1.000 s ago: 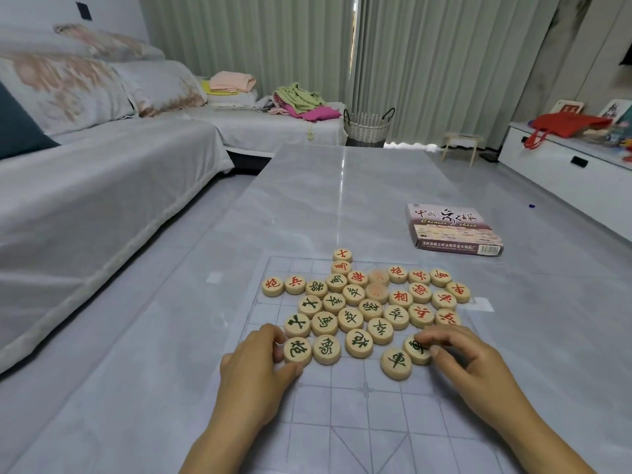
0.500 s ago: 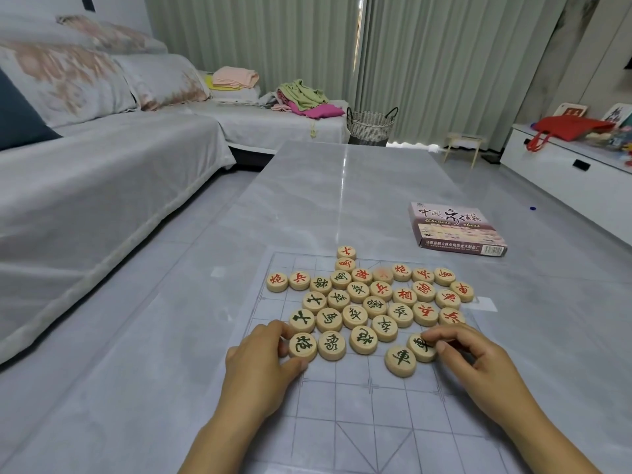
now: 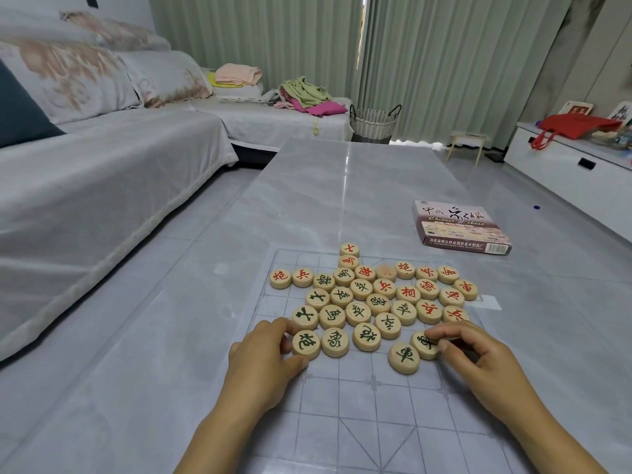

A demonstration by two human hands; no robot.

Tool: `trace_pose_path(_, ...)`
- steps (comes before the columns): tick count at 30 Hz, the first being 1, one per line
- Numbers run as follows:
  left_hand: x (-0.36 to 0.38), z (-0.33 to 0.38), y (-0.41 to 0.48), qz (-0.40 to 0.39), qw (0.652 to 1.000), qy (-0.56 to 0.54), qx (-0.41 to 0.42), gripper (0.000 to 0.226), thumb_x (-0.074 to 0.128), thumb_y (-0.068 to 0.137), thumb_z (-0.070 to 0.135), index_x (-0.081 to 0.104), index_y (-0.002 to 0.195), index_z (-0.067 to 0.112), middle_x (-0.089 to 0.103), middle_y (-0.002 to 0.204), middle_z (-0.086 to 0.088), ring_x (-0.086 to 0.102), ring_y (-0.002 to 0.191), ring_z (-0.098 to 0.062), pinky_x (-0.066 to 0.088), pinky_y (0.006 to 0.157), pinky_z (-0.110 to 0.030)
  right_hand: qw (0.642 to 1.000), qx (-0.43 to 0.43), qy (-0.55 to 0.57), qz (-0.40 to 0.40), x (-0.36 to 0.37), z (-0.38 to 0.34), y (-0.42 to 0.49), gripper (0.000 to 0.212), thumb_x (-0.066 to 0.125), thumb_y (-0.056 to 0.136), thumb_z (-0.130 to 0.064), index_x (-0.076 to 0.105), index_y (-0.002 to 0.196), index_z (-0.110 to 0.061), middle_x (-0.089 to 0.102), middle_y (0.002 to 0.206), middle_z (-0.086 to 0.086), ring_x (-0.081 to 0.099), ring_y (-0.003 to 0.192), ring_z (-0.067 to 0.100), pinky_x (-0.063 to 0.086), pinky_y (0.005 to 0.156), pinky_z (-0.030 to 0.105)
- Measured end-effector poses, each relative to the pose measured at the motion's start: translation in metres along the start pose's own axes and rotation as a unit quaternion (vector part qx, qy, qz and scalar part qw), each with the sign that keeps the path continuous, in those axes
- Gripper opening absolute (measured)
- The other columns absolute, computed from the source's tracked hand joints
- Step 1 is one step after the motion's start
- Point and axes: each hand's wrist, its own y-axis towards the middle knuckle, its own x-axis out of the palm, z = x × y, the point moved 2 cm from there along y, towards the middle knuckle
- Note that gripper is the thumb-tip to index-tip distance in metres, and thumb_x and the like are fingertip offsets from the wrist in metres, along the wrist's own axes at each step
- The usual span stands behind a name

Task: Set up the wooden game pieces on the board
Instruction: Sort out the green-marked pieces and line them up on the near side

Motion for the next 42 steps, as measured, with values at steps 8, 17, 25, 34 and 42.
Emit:
trace_pose_path(8,0.0,-0.001,0.0,-0.011,1.0,0.01,0.008,0.025,0.065,0.081,0.03,0.049,0.098,0.039,0.045,0.083,0.013,0.046,0.082,-0.009,0.038,0.087,-0.027,1.0,-0.002,-0.001,0.0,0.0,-0.002,0.0,0.038,0.059,0.085,-0.003,0.065,0.09,-0.04,0.064,0.102,-0.02,0.058,0.098,0.001,0.044,0.08,0.007)
trace_pose_path(17,0.004,0.005,0.0,0.006,0.999,0.054,0.004,0.037,0.065,0.078,0.046,0.047,0.108,0.035,0.045,0.089,0.012,0.046,0.089,-0.01,0.03,0.081,-0.026,0.998,-0.025,-0.053,0.007,0.0,-0.003,-0.001,0.039,0.06,0.084,-0.006,0.061,0.093,-0.043,0.059,0.105,-0.019,0.055,0.1,0.001,0.044,0.082,0.009)
trace_pose_path(25,-0.003,0.003,0.0,-0.013,0.998,0.062,0.026,0.036,0.059,0.086,0.035,0.049,0.12,0.033,0.045,0.1,0.007,0.051,0.104,-0.016,0.038,0.093,-0.027,0.975,-0.095,-0.194,-0.043,0.011,-0.024,0.002,0.017,0.054,0.084,-0.037,0.055,0.1,-0.04,0.049,0.108,-0.031,0.039,0.111,-0.012,0.033,0.087,0.011)
trace_pose_path(34,-0.001,0.003,0.003,-0.036,0.992,0.108,0.045,0.05,0.061,0.082,0.036,0.042,0.128,0.033,0.046,0.118,0.004,0.046,0.114,-0.016,0.036,0.096,-0.028,0.951,-0.115,-0.273,-0.084,0.062,-0.058,0.073,0.033,0.052,0.092,-0.028,0.056,0.123,-0.017,0.052,0.122,-0.001,0.04,0.118,0.016,0.03,0.091,0.022)
trace_pose_path(42,-0.003,0.002,0.004,-0.044,0.994,0.091,0.045,0.05,0.063,0.08,0.04,0.043,0.125,0.032,0.045,0.119,0.007,0.044,0.115,-0.014,0.033,0.095,-0.026,0.894,-0.039,-0.37,-0.25,0.119,-0.078,0.145,0.047,0.054,0.089,-0.031,0.046,0.134,-0.018,0.038,0.137,0.01,0.026,0.132,0.027,0.032,0.108,0.039)
